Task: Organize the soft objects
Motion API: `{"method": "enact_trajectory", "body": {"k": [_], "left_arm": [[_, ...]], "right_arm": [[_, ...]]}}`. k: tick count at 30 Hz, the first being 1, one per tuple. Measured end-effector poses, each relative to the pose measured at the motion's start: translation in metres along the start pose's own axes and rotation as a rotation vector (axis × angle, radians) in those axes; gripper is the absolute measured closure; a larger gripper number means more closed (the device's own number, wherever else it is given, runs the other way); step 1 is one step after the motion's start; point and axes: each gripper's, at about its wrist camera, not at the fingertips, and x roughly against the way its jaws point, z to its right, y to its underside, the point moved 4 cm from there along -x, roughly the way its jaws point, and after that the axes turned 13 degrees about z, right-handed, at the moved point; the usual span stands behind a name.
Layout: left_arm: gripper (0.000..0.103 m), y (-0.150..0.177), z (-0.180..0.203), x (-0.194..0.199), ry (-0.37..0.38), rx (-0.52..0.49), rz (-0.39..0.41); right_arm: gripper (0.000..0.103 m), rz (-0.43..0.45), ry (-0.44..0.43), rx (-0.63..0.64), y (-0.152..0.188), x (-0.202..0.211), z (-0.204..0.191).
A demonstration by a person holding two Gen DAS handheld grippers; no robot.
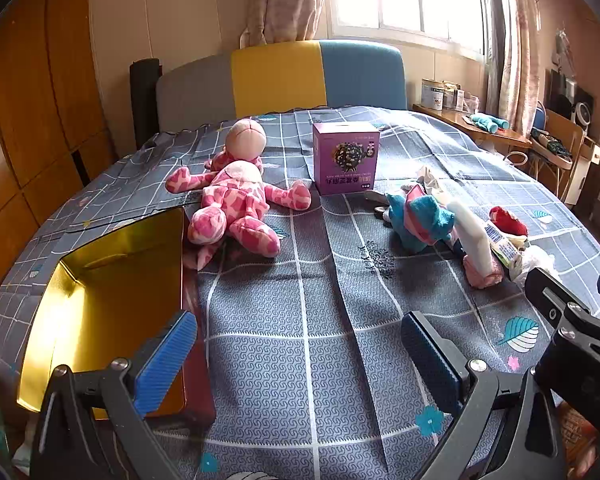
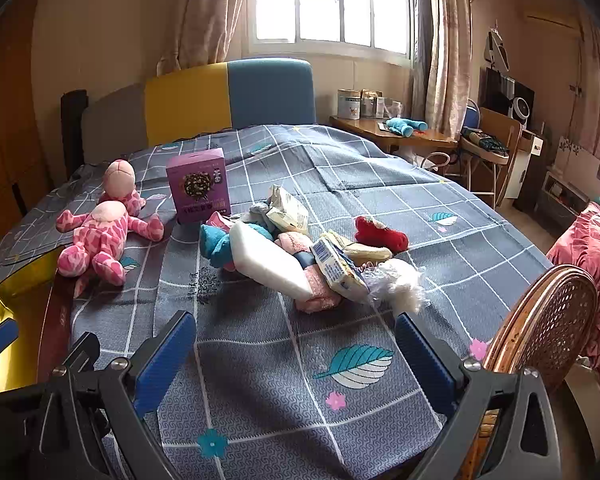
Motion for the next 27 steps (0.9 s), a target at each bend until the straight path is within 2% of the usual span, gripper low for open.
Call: {"method": "enact_trajectory", "body": {"k": [27], "left_arm": [[0.0, 0.0042, -0.0052, -0.0022, -0.004, 0.016, -0.02]], "right_arm": [[0.001, -0.002, -0.005, 0.005, 0.002, -0.0002, -0.0096]]}}
